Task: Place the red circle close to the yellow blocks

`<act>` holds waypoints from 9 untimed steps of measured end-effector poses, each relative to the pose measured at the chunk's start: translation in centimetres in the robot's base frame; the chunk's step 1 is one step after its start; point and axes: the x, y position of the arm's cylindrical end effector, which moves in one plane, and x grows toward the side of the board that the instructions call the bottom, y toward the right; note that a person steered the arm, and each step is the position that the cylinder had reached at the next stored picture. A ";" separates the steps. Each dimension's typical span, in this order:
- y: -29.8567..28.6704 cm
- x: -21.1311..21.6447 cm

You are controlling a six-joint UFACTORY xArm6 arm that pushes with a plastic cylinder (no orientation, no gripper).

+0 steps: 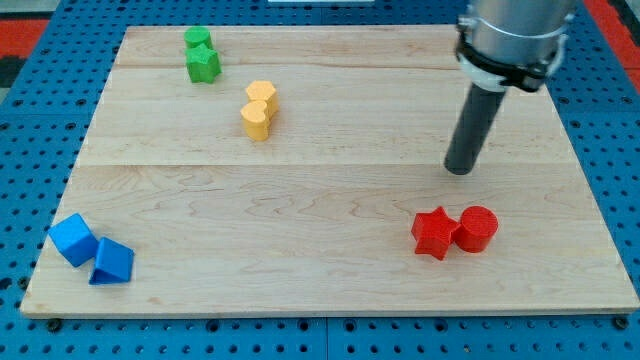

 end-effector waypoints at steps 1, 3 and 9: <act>9.3 2.4; 4.8 12.4; -18.6 -7.5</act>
